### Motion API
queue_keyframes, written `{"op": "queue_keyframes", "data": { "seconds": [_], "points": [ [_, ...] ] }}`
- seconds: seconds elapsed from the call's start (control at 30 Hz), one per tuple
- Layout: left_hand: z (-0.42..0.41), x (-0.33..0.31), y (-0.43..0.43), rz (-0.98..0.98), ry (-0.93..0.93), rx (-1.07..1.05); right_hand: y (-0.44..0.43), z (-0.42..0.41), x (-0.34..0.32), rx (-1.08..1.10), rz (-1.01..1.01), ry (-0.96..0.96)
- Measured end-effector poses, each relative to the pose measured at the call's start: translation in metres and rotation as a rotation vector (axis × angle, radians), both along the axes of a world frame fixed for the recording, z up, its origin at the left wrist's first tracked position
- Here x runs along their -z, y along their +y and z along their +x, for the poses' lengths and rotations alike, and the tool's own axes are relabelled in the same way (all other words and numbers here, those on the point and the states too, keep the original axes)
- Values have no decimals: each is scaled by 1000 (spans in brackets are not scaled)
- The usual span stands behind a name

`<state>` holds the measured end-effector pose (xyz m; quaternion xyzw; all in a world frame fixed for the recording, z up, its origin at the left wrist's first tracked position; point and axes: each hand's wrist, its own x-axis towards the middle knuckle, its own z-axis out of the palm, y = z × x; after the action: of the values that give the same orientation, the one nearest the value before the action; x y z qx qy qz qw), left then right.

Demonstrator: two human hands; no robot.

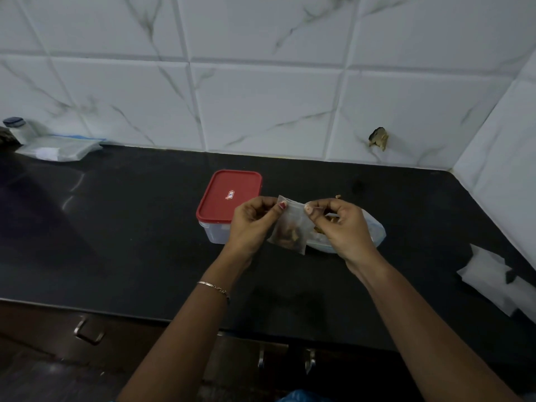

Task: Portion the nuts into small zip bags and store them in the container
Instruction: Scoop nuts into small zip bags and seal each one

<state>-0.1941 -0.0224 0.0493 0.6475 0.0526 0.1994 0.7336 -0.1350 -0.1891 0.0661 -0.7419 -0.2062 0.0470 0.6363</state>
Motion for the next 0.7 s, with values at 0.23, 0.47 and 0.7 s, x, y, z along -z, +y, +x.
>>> {"op": "queue_keyframes", "data": {
  "seconds": [0.23, 0.47, 0.7],
  "points": [
    [-3, 0, -10, -10, 34, 27, 6, 3, 8, 80, -95, -80],
    [-3, -3, -13, 53, 36, 12, 7, 0, 8, 22, -66, -60],
    [-2, -4, -19, 85, 45, 6, 13, -8, 4, -13, 12, -25]
  ]
}}
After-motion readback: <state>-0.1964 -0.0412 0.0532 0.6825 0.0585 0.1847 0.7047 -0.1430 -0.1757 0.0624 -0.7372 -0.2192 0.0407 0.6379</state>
